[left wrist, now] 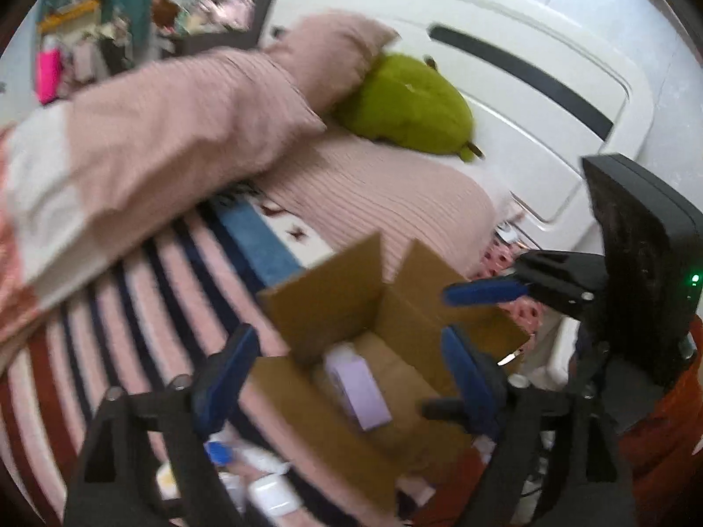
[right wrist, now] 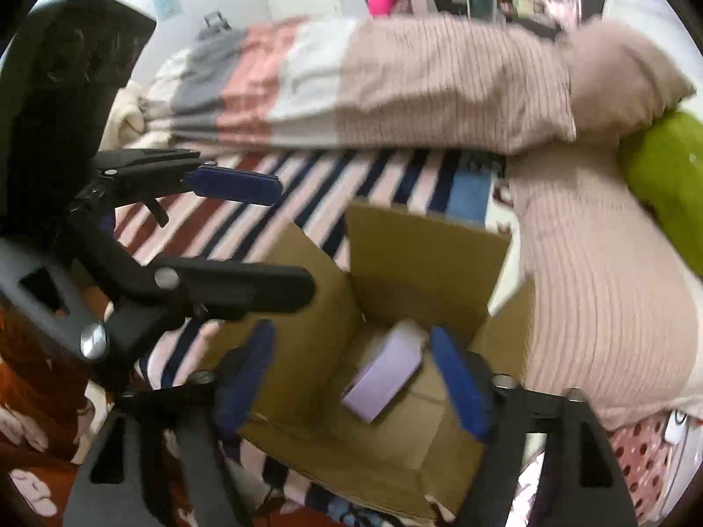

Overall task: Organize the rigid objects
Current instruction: 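Lower the lavender box into the cardboard box and open the right gripper, then grasp the gold tube with the right gripper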

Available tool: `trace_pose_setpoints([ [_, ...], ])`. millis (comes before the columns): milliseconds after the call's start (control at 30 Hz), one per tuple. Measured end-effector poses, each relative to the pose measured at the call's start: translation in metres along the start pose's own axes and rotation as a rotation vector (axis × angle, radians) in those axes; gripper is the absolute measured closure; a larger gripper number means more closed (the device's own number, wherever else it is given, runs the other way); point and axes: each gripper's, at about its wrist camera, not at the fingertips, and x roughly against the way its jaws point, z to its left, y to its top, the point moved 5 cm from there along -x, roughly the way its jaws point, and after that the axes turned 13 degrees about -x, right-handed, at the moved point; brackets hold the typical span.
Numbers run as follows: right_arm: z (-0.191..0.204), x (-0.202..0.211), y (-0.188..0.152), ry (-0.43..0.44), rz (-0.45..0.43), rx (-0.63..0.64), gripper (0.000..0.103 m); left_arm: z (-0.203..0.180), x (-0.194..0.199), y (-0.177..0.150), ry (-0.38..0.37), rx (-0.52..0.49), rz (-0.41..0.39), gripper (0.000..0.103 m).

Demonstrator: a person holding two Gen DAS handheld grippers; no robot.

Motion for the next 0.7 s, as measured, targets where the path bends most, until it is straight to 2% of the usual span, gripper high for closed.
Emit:
trace_pose_setpoints([
  [67, 0.026, 0.002, 0.003, 0.013, -0.043, 0.056, 0.000, 0.017, 0.025, -0.012, 0.097, 0.003, -0.029, 0.011],
  [133, 0.056, -0.005, 0.008, -0.011, -0.073, 0.108, 0.000, 0.034, 0.053, -0.032, 0.218, 0.018, -0.046, 0.011],
  [233, 0.094, -0.021, 0.005, -0.028, -0.091, 0.184, 0.000, 0.054, 0.085, -0.066, 0.317, 0.030, -0.096, 0.007],
  [267, 0.108, -0.029, 0.004, -0.020, -0.099, 0.203, 0.000, 0.059, 0.090, -0.075, 0.345, 0.037, -0.092, 0.004],
  [367, 0.141, -0.053, -0.001, 0.059, -0.086, 0.192, 0.000, 0.090, 0.109, -0.121, 0.459, 0.105, -0.065, 0.004],
  [433, 0.163, -0.076, -0.007, 0.114, -0.057, 0.215, 0.000, 0.110, 0.117, -0.151, 0.474, 0.165, -0.052, 0.004],
  [567, 0.197, -0.115, -0.033, 0.148, 0.028, 0.270, 0.001, 0.144, 0.117, -0.210, 0.486, 0.267, -0.019, 0.004],
  [633, 0.198, -0.143, -0.043, 0.119, 0.078, 0.262, 0.001, 0.155, 0.115, -0.237, 0.523, 0.285, 0.003, 0.004],
  [700, 0.186, -0.169, -0.049, 0.059, 0.098, 0.237, 0.001, 0.158, 0.111, -0.257, 0.518, 0.293, 0.014, 0.004],
])
